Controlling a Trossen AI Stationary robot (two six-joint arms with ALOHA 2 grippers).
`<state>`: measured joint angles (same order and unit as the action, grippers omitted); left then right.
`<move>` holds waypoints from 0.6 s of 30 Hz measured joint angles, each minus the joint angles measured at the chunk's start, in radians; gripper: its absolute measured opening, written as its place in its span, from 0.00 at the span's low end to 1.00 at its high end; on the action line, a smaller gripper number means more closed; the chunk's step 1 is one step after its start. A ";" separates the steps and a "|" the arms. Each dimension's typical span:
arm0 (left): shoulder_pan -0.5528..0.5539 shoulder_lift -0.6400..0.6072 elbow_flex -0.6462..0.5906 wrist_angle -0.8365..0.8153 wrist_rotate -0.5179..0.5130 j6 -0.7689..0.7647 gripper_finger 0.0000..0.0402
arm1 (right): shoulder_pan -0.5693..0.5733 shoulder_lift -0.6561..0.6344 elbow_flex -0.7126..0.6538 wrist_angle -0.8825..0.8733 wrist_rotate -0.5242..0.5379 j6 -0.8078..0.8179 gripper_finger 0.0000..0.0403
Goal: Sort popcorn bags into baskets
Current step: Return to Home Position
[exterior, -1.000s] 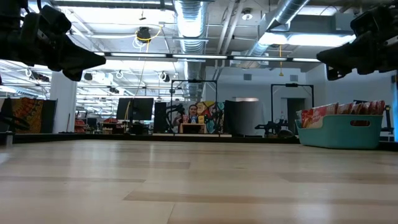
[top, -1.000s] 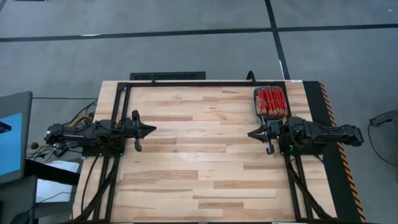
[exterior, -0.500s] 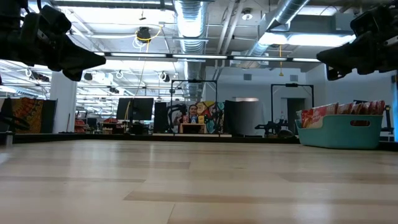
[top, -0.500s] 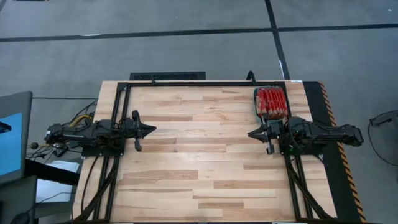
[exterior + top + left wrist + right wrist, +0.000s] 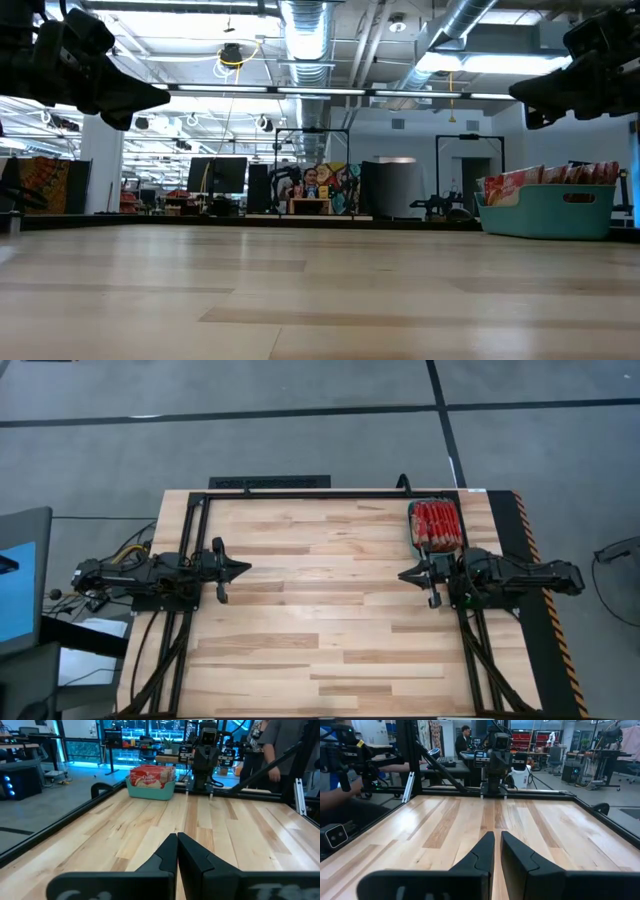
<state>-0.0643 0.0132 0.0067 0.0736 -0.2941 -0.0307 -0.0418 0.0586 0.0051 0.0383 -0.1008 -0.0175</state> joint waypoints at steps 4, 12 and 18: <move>0.000 0.000 0.000 0.000 0.000 0.000 0.00 | 0.000 0.000 0.000 0.000 0.000 0.000 0.14; 0.000 0.000 0.000 0.000 0.000 -0.020 0.00 | 0.000 0.000 0.000 0.000 0.000 -0.001 0.14; 0.000 0.000 0.000 0.000 0.000 -0.022 0.00 | 0.000 0.000 0.000 0.000 0.000 0.000 0.14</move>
<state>-0.0643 0.0132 0.0067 0.0734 -0.2939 -0.0529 -0.0418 0.0586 0.0051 0.0383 -0.1009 -0.0179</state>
